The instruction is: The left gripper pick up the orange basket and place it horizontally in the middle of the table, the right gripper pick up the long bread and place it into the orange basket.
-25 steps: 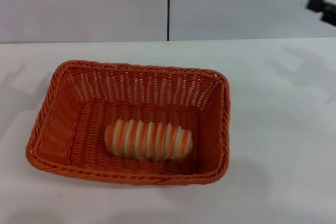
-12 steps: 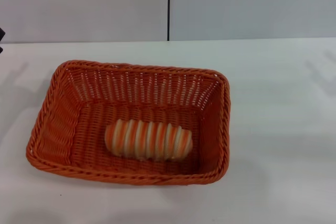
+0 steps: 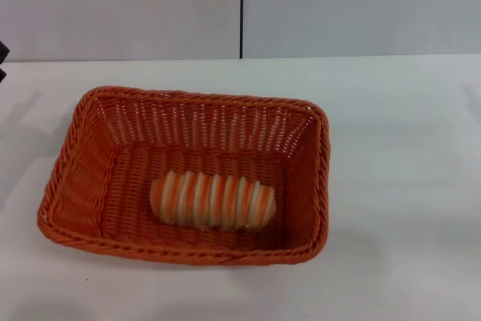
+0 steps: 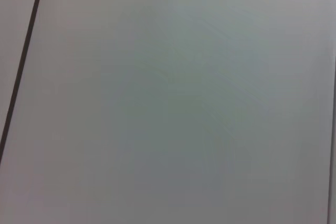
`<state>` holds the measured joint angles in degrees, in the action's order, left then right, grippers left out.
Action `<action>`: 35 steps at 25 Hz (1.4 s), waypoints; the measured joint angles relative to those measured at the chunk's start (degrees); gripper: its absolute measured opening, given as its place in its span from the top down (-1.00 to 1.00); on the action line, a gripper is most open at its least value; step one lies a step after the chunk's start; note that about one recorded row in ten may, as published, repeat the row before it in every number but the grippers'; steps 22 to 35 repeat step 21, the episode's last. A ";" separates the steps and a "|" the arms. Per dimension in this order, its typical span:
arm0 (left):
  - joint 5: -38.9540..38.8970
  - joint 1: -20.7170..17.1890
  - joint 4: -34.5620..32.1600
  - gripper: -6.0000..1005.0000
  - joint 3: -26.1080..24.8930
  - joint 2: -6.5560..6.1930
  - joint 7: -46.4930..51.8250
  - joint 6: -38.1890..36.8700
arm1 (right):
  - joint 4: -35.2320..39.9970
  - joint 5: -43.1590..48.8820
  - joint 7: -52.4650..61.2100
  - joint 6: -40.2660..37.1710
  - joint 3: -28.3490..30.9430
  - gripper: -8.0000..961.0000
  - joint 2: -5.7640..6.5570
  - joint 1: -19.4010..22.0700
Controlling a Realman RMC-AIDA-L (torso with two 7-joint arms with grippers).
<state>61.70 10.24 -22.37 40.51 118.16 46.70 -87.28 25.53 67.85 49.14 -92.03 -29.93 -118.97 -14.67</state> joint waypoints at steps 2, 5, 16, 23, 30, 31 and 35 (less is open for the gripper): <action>0.02 -0.04 0.41 -0.45 0.00 0.00 0.00 -0.05 | -0.06 0.00 -0.02 0.18 0.01 -0.39 0.05 -0.23; 0.30 -0.38 1.26 -0.45 0.14 0.01 -0.03 -0.14 | -0.14 0.00 -0.03 0.25 -0.07 -0.39 0.05 -0.64; 0.35 -0.98 2.24 -0.45 0.01 -0.03 -0.04 -0.50 | -1.83 0.00 -0.52 0.04 0.03 -0.39 0.02 -2.04; 0.61 -0.87 1.52 -0.45 0.34 -0.22 0.49 -0.45 | -2.61 0.00 -0.54 0.00 0.03 -0.39 0.05 -2.16; 0.61 -0.87 1.52 -0.45 0.34 -0.22 0.49 -0.45 | -2.61 0.00 -0.54 0.00 0.03 -0.39 0.05 -2.16; 0.61 -0.87 1.52 -0.45 0.34 -0.22 0.49 -0.45 | -2.61 0.00 -0.54 0.00 0.03 -0.39 0.05 -2.16; 0.61 -0.87 1.52 -0.45 0.34 -0.22 0.49 -0.45 | -2.61 0.00 -0.54 0.00 0.03 -0.39 0.05 -2.16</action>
